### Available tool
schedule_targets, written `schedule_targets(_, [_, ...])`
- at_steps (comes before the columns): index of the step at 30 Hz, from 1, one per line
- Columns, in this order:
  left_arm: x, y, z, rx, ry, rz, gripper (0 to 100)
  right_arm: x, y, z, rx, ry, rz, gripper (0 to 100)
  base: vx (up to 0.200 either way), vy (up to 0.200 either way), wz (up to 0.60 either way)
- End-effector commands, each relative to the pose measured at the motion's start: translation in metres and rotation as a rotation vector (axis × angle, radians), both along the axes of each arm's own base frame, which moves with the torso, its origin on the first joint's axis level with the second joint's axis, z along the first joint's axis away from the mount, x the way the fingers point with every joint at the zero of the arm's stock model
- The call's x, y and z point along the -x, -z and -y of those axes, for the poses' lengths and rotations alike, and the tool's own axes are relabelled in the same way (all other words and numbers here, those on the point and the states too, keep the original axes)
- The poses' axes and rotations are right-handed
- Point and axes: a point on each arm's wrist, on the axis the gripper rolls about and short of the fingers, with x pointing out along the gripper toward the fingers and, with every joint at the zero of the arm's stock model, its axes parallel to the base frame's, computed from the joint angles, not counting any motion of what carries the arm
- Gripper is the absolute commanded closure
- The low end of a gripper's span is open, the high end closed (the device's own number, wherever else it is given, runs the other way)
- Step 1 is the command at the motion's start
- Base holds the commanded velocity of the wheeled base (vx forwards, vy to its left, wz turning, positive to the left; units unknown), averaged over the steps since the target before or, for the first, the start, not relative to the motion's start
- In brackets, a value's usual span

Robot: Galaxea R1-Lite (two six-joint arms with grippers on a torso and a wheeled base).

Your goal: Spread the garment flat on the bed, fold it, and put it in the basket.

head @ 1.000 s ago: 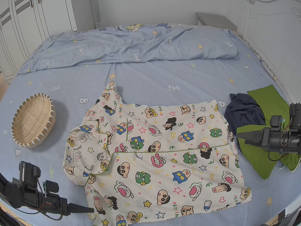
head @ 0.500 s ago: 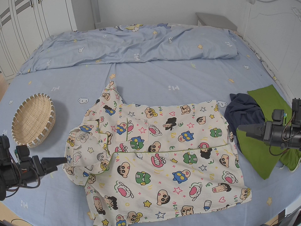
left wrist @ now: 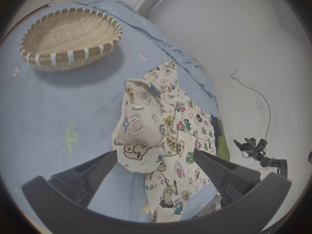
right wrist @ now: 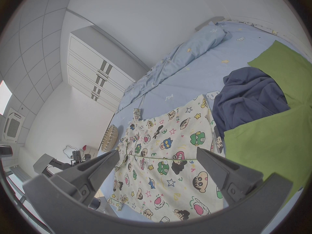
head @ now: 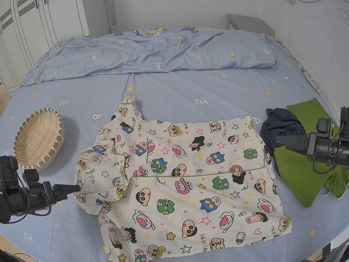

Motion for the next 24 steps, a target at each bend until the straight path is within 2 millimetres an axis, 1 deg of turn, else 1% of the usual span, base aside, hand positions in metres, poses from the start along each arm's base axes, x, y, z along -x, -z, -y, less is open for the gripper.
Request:
schedule_targets(1, [-0.011,0.024,-0.003,0.034,-0.001,-0.123,0,-0.001,0.0,0.0,0.0,-0.002,-0.001,0,0.0,0.0,0.0])
schedule_targets(6, [-0.02,0.041,-0.005,0.044,0.007,-0.192,0,-0.001,0.0,0.001,0.0,0.003,-0.002,0,0.0,0.0,0.0])
schedule_targets(7, [-0.02,0.041,-0.005,0.044,0.007,-0.192,0,-0.001,0.0,0.001,0.0,0.003,-0.002,0,0.0,0.0,0.0])
schedule_targets(10, [-0.025,0.052,-0.01,0.022,0.035,-0.161,0,-0.001,0.0,0.001,0.0,0.003,-0.002,0,0.0,0.0,0.0])
schedule_targets(11, [-0.025,0.053,-0.01,0.021,0.039,-0.155,0,-0.001,0.0,0.001,0.0,0.003,-0.002,0,0.0,0.0,0.0])
schedule_targets(13, [-0.022,0.054,-0.008,0.037,0.066,-0.124,0,-0.001,0.0,0.001,0.0,0.003,-0.002,0,0.0,0.0,0.0])
schedule_targets(14, [-0.014,0.055,-0.003,0.085,0.123,-0.096,0,-0.001,0.001,0.001,0.0,0.003,-0.004,0,0.0,0.0,0.0])
schedule_targets(17, [-0.004,0.058,0.004,0.145,0.196,-0.089,0,-0.001,0.001,0.001,0.0,0.003,-0.005,0,0.0,0.0,0.0])
schedule_targets(20, [0.005,0.063,0.011,0.164,0.244,-0.112,0,-0.001,0.002,0.001,0.0,0.003,-0.007,0,0.0,0.0,0.0])
schedule_targets(24, [0.013,0.068,0.017,0.168,0.307,-0.111,0,-0.001,0.001,0.001,-0.001,0.004,-0.006,0,0.0,0.0,0.0])
